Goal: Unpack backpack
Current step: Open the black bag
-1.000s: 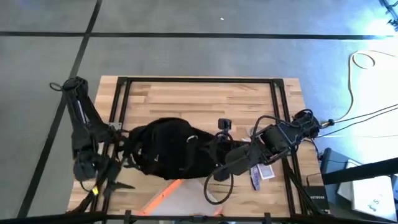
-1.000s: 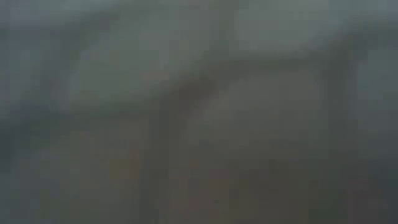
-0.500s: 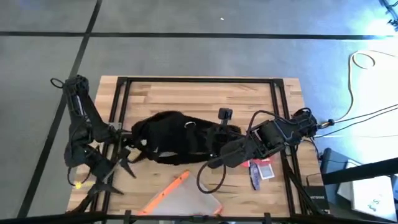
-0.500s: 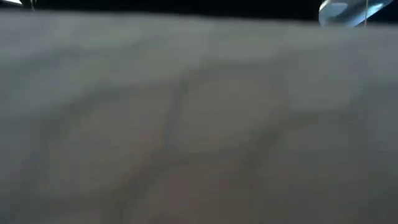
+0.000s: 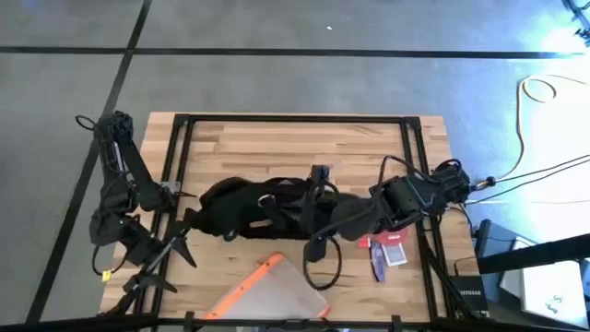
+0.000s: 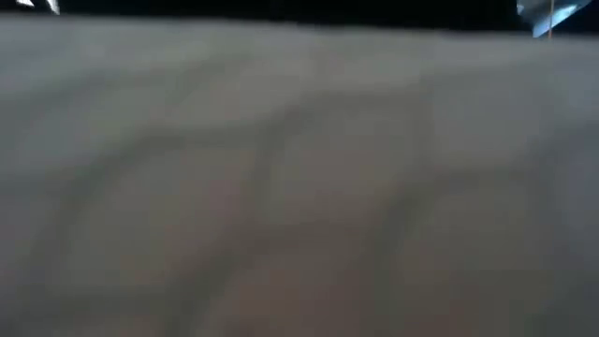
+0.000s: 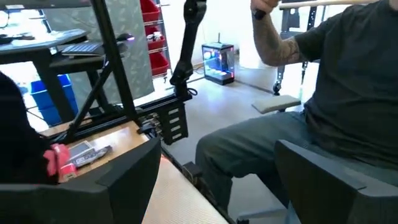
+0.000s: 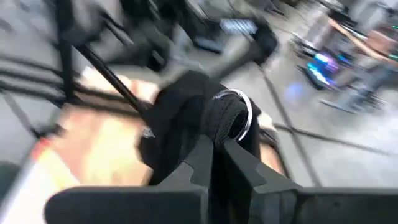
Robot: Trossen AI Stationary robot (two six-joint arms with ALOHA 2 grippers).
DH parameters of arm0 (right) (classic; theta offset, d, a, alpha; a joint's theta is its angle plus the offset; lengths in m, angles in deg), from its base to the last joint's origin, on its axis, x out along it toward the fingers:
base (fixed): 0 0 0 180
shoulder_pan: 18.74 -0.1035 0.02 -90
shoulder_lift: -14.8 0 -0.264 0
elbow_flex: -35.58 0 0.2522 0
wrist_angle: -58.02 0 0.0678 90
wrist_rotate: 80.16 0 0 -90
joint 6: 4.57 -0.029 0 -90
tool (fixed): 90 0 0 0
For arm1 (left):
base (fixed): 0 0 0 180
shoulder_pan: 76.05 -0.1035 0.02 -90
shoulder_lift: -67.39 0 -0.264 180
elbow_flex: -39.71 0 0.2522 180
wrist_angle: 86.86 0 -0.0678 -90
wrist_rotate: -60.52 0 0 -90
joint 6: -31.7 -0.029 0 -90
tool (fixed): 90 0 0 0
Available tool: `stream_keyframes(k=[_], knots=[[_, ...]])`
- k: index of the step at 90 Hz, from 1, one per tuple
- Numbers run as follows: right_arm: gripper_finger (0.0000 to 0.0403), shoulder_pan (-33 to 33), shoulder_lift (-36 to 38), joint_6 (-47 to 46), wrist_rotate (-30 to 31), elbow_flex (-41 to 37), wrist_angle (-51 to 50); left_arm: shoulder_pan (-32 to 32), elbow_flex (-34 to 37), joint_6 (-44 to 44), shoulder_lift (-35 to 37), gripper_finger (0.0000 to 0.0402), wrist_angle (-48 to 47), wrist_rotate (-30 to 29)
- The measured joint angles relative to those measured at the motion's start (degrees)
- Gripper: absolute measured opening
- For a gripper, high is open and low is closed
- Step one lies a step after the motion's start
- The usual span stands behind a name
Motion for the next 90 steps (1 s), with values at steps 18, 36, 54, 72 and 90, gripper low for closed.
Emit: stream_keyframes(k=[18,36,54,72,90], knots=[[0.0003,-1.7,1.2,-0.2,-6.1,0.0,7.3,0.0,0.0,0.2,0.0,0.0298,0.2,0.1],[0.0003,-1.7,4.2,-5.3,-6.1,0.0,12.8,0.0,0.0,0.3,0.0,0.0298,0.4,0.0],[0.0003,-1.7,5.0,-14.7,-15.0,0.0,24.4,0.0,0.0,0.3,0.0,0.0298,0.4,0.0],[0.0003,-2.4,5.0,-20.1,-17.9,0.0,27.3,0.0,0.0,0.8,0.0,0.0298,0.1,0.0],[0.0003,-4.8,5.0,-22.7,-17.4,0.0,27.0,0.0,0.0,0.8,0.0,0.0298,0.2,0.0]])
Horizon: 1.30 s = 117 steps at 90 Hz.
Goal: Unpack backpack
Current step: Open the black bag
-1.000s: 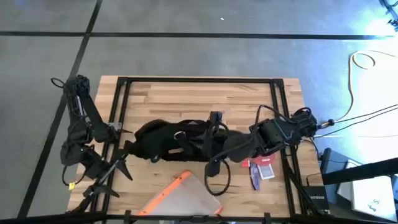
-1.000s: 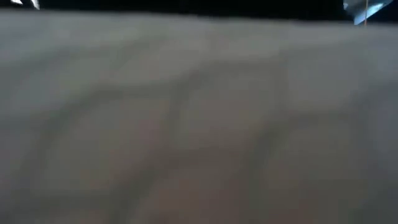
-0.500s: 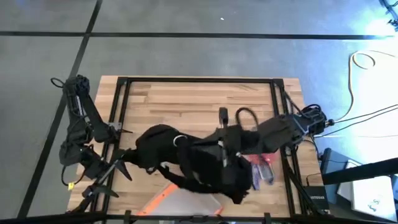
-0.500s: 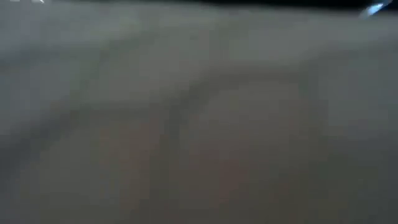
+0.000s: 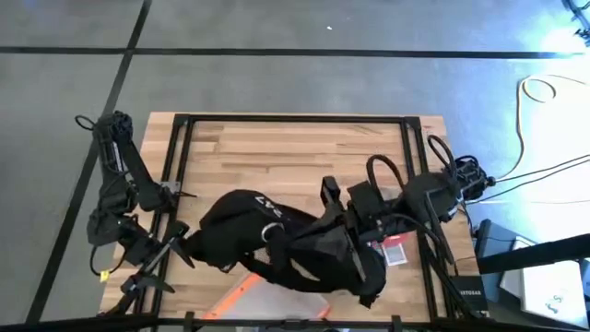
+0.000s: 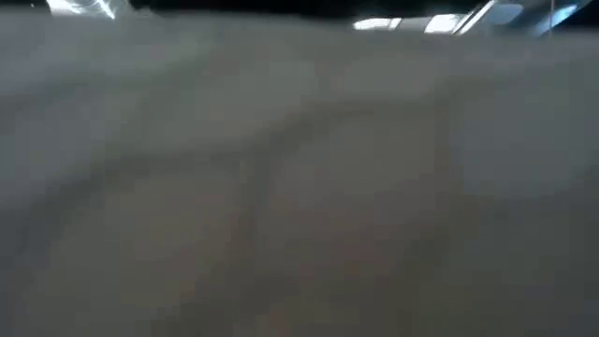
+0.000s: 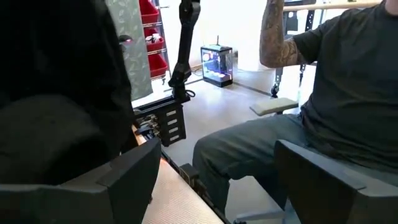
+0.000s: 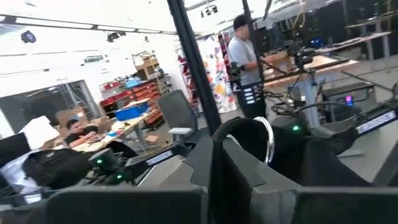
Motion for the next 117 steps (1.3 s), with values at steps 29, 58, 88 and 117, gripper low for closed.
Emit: stream_keyframes(k=[29,58,88,117], knots=[[0.0003,-4.3,-2.5,-1.7,0.6,0.0,-0.1,0.0,0.0,0.2,0.0,0.0298,-0.1,0.0],[0.0003,-5.1,-8.5,-8.7,-0.1,-0.1,-2.2,0.0,0.1,0.4,0.0,0.0298,-0.7,0.0],[0.0003,-4.6,-12.5,-14.1,-0.1,0.0,-9.1,0.0,0.1,1.0,0.0,0.0298,-0.9,0.0],[0.0003,-1.8,-18.3,-15.3,3.7,0.0,-12.2,0.0,0.1,2.7,0.0,0.0298,-1.9,0.2]])
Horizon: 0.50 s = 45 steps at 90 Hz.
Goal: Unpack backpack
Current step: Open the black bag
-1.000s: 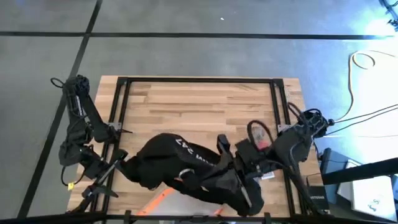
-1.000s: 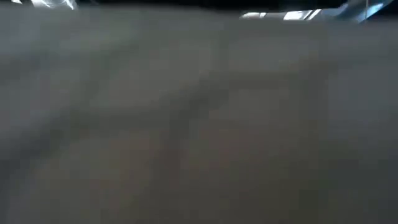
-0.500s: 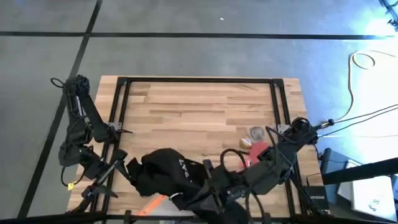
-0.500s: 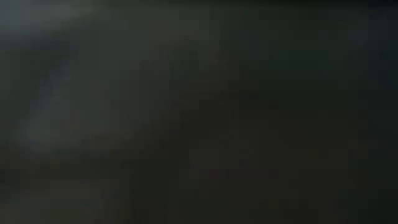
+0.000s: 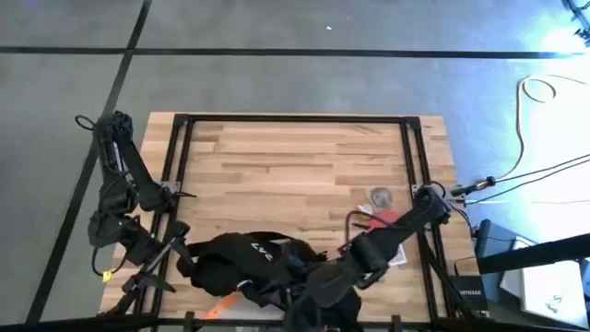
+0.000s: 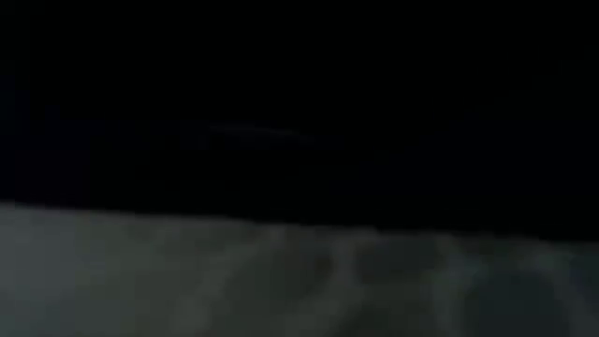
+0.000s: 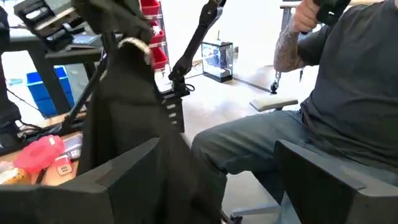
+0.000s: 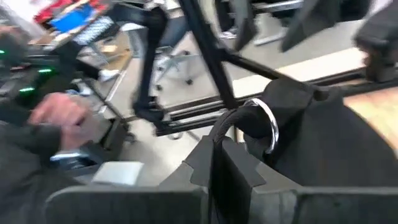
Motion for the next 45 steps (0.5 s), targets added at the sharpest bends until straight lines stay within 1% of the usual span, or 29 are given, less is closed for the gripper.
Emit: stream_keyframes(k=[8,18,35,45], knots=[[0.0003,0.3,-0.6,0.6,0.8,-0.1,-0.1,0.0,0.0,2.6,0.0,0.0298,-1.7,0.4],[0.0003,0.7,-0.6,1.5,0.9,-3.6,3.1,0.0,0.0,4.5,0.0,0.0298,-3.5,0.4],[0.0003,1.3,-0.7,3.6,-1.5,-10.5,10.8,0.0,0.0,3.5,-0.2,0.0298,-2.8,0.2],[0.0003,2.0,0.8,4.0,-1.5,-14.6,11.0,0.0,0.0,3.0,-0.3,0.0298,-3.3,-0.3]])
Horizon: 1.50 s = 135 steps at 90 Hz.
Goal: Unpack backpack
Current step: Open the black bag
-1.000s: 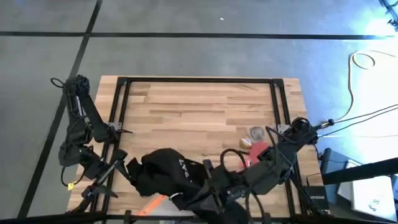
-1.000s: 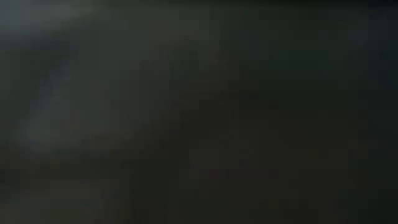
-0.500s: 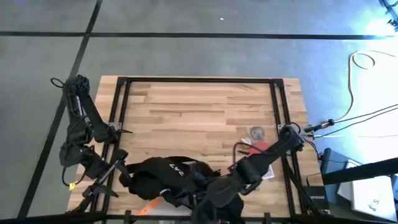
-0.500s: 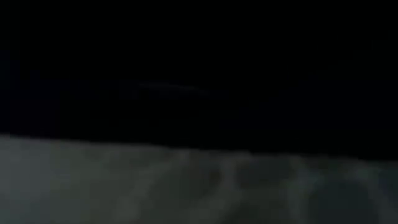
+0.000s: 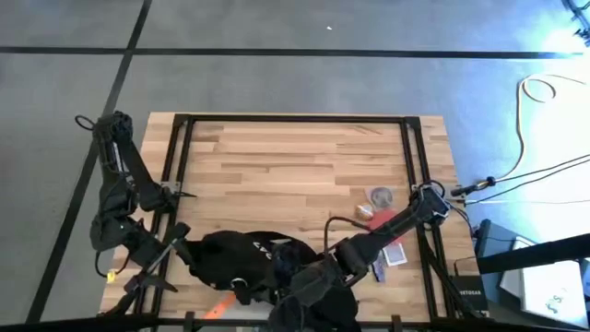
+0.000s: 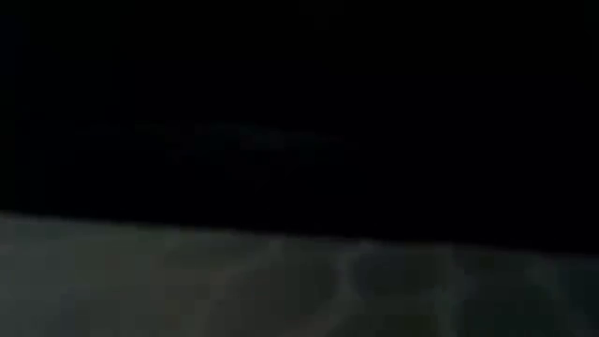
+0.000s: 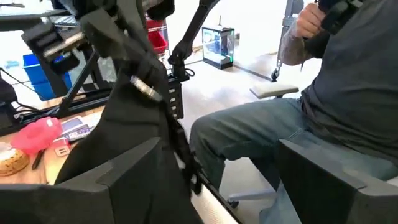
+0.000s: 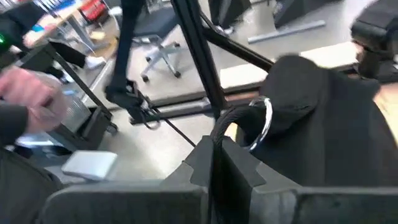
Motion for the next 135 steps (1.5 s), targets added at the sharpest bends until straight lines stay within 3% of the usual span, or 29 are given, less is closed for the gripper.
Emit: stream_keyframes(k=[13,33,42,53,63,91,112,122,135], knots=[[0.0003,1.4,4.4,-0.9,-0.3,-9.4,4.8,0.0,0.0,1.0,0.0,0.0298,-0.1,-0.1],[0.0003,5.5,13.6,-3.7,-3.3,-30.0,17.2,-0.1,0.0,0.2,-0.1,0.0298,-0.1,-0.2],[0.0003,8.1,18.2,-5.3,-7.9,-40.0,27.1,-0.3,0.0,-2.6,-1.3,0.0298,-1.0,-0.4],[0.0003,11.3,22.4,-6.7,-14.8,-49.9,41.0,-2.5,2.3,-3.7,-3.8,0.0298,-0.7,-6.2],[0.0003,13.5,24.8,-8.2,-15.5,-55.7,44.6,-6.3,4.8,-4.0,-7.0,0.0298,0.3,-11.4],[0.0003,16.6,25.0,-12.0,-19.9,-61.0,50.2,-14.4,5.8,-10.0,-16.4,0.0298,5.9,-11.5],[0.0003,16.5,25.0,-11.4,-21.6,-61.0,52.7,-15.2,5.8,-18.6,-19.3,0.0298,15.3,-19.4],[0.0003,16.5,25.0,-11.4,-22.4,-61.0,53.0,-15.1,5.4,-20.4,-19.3,0.0298,15.4,-19.0],[0.0003,16.5,25.0,-11.4,-22.8,-61.0,54.3,-16.4,5.3,-23.1,-21.0,0.0298,13.6,-13.8]])
